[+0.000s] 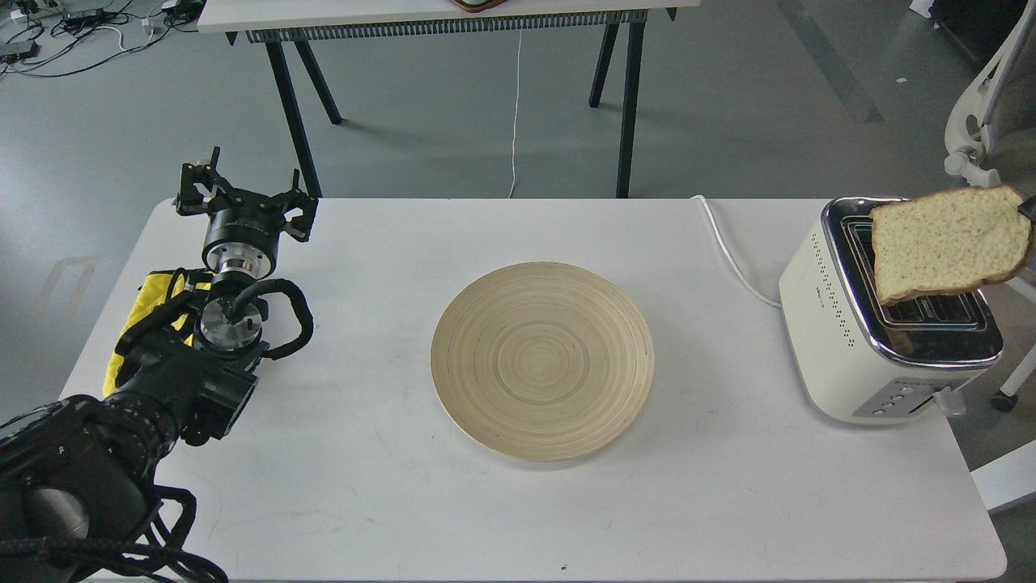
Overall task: Put bread in toaster with right arm
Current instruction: 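Lower the bread slice into the toaster slot with the right gripper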
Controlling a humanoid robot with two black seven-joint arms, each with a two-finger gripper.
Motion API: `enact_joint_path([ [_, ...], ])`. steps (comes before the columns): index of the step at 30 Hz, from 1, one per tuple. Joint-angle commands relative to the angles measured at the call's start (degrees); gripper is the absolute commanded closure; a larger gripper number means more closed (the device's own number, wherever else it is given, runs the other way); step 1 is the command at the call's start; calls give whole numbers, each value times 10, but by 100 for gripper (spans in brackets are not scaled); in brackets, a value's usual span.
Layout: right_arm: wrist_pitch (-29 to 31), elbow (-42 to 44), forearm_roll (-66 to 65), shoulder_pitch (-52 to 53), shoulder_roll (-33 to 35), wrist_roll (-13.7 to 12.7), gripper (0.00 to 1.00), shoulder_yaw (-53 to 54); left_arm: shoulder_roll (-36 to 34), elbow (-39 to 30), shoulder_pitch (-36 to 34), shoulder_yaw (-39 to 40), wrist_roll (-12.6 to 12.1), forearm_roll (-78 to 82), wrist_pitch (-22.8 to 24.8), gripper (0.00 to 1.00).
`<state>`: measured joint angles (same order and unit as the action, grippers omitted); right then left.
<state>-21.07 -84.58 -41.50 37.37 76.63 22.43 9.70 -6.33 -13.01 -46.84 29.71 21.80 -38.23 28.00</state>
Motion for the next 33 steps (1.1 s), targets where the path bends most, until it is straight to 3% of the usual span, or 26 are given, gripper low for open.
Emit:
enact_joint_path([
  [1, 0, 16, 0, -3, -14, -3, 100, 1, 0, 0, 0, 0, 0, 0, 0, 0],
  [33, 13, 36, 29, -8, 3, -3, 100, 4, 0, 0, 1, 0, 0, 1, 0, 0],
])
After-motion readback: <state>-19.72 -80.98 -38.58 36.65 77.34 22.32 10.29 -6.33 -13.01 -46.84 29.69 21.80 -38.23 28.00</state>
